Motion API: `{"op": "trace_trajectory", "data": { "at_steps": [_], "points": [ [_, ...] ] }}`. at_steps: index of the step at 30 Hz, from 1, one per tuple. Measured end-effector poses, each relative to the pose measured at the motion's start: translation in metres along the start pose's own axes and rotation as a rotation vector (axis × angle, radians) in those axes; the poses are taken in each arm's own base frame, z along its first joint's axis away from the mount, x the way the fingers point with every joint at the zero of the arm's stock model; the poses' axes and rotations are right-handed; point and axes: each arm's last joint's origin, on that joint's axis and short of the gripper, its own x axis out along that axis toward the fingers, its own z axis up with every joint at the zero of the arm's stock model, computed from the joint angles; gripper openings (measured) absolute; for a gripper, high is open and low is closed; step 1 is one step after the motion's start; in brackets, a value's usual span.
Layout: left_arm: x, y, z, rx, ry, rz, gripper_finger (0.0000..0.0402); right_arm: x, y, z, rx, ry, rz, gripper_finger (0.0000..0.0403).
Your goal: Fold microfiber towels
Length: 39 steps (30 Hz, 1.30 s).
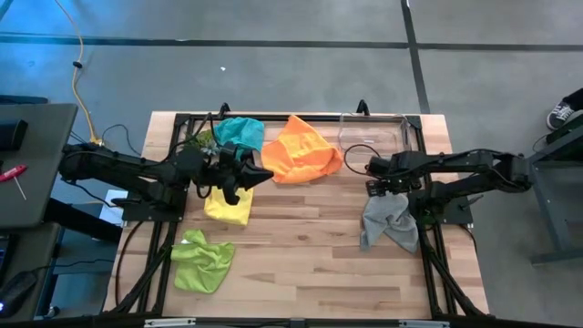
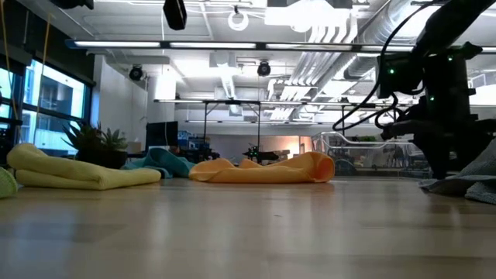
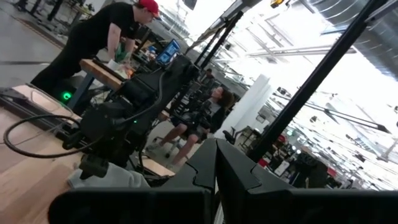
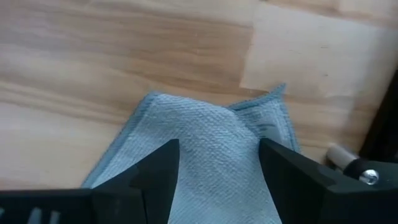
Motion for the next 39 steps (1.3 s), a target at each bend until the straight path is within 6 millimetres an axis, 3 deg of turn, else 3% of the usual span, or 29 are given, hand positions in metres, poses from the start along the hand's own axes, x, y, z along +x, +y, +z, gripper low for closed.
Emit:
{"op": "trace_trajectory", "data": {
  "at_steps": [6, 14, 16, 22, 28, 33, 39],
  "points": [
    [0.0, 0.0, 0.0, 0.0, 0.001, 0.0, 0.0, 0.0, 0.002, -0.004, -0.027, -0.01, 0.002, 0.017],
    [0.0, 0.0, 0.0, 0.011, 0.0, 0.0, 0.0, 0.003, 0.012, -0.008, -0.065, -0.035, 0.04, 0.0027],
    [0.0, 0.0, 0.0, 0.015, 0.003, 0.0, 0.0, 0.005, 0.017, -0.011, -0.082, -0.039, 0.048, 0.0008],
    [0.0, -0.001, -0.001, 0.014, 0.03, -0.029, 0.0, -0.002, 0.045, -0.017, -0.079, -0.13, 0.19, 0.0003],
    [0.0, 0.001, -0.004, 0.048, 0.059, -0.017, 0.0, -0.056, 0.084, -0.013, -0.128, -0.316, 0.384, 0.0001],
    [-0.002, 0.012, -0.016, 0.086, 0.184, 0.111, 0.0, -0.103, 0.11, -0.013, -0.226, -0.444, 0.533, 0.0001],
    [0.003, 0.028, -0.048, 0.108, 0.319, 0.313, 0.0001, -0.105, 0.126, -0.019, -0.307, -0.444, 0.563, 0.0]
  ]
}}
